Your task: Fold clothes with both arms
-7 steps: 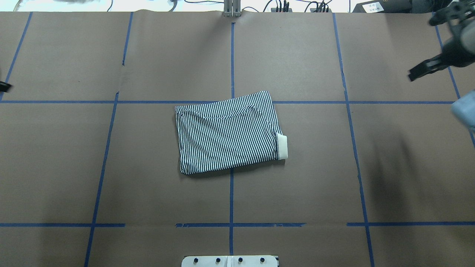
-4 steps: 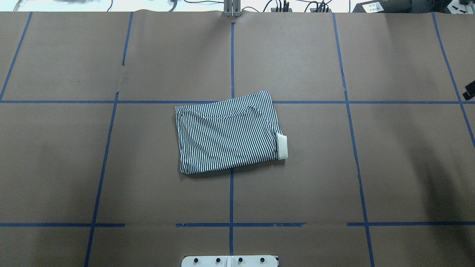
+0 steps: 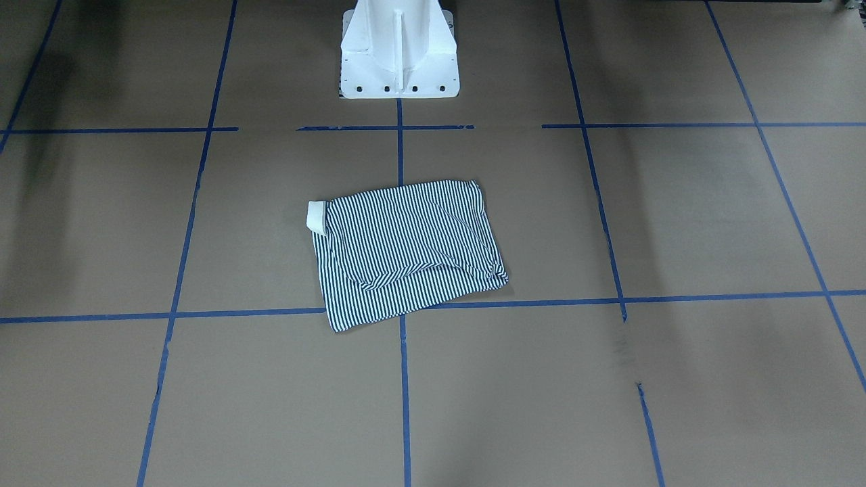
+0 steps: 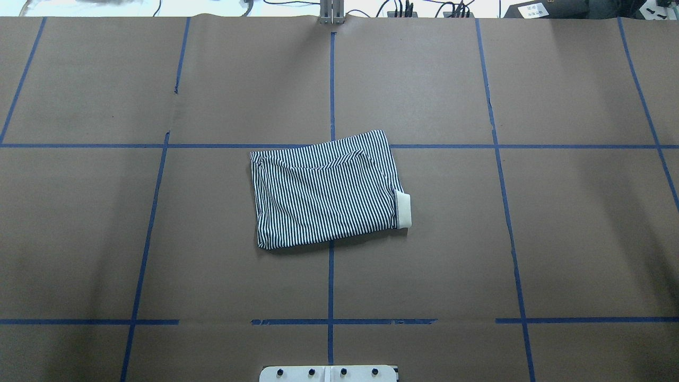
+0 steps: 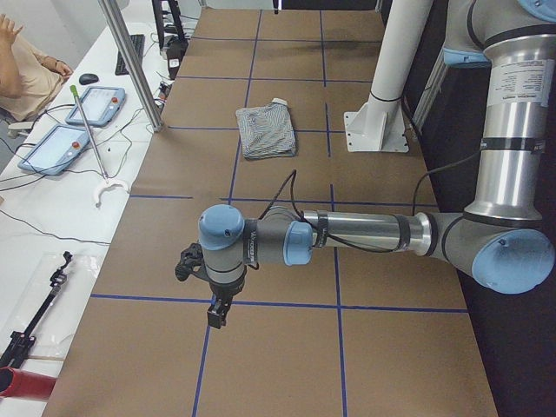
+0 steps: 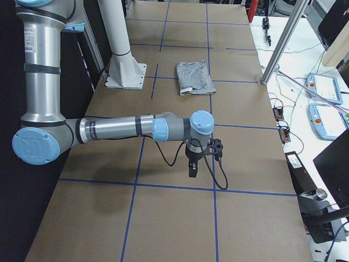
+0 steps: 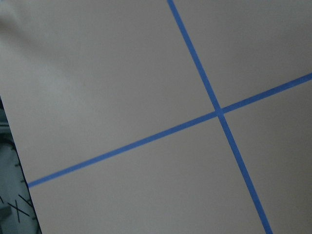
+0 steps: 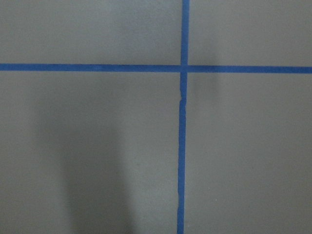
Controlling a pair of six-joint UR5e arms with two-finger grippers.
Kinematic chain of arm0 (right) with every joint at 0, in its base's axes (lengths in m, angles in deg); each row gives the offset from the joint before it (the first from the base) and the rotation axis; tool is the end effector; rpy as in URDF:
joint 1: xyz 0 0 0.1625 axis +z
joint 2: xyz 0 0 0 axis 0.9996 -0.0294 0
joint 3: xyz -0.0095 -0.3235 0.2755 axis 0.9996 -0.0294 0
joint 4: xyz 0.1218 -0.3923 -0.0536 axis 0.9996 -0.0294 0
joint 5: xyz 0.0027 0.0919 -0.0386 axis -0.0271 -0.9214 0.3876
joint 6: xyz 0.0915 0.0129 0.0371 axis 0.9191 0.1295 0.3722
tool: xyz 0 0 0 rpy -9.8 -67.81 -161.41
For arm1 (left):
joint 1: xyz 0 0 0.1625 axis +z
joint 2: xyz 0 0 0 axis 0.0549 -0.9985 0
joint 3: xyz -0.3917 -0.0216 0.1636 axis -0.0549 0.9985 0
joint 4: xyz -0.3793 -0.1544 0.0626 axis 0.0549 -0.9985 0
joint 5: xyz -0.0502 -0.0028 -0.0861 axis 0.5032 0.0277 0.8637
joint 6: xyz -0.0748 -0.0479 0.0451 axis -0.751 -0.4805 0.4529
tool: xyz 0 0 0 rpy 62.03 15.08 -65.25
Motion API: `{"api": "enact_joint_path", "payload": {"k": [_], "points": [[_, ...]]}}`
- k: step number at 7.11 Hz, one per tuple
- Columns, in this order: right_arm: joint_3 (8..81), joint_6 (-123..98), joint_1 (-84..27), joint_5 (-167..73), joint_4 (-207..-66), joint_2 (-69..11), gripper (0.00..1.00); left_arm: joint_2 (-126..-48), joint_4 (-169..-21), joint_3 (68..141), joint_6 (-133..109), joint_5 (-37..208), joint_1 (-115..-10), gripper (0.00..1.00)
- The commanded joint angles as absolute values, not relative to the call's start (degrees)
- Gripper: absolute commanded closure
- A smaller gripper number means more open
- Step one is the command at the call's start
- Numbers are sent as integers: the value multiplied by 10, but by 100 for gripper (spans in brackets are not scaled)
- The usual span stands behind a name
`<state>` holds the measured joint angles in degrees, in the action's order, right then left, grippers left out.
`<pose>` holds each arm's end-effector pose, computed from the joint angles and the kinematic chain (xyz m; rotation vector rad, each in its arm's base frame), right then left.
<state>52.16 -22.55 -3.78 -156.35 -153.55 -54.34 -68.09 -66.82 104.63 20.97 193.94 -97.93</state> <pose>0.0222 -0.4609 0.6181 -0.0506 -0.7411 0.0012 -0.1106 -0.4894 0.6511 0.1370 0.6854 0.2260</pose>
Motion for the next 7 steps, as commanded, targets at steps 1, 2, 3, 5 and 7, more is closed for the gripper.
{"api": "enact_joint_path", "payload": {"k": [1,2,3,5,7], "points": [[522,-229,-11,-1572,-1536,-579,0,-688,-619,1049,203,1963,-984,0],[524,-229,-11,-1571,-1535,-582,0,-708,-596,1055,179,1962,-984,0],[525,-229,-11,-1570,-1534,-583,0,-703,-596,1070,180,1963,-985,0],[525,-228,-11,-1569,-1534,-582,0,-704,-605,1073,182,1965,-982,0],[524,-228,-11,-1569,-1534,-581,0,-688,-618,1074,183,1983,-982,0]]}}
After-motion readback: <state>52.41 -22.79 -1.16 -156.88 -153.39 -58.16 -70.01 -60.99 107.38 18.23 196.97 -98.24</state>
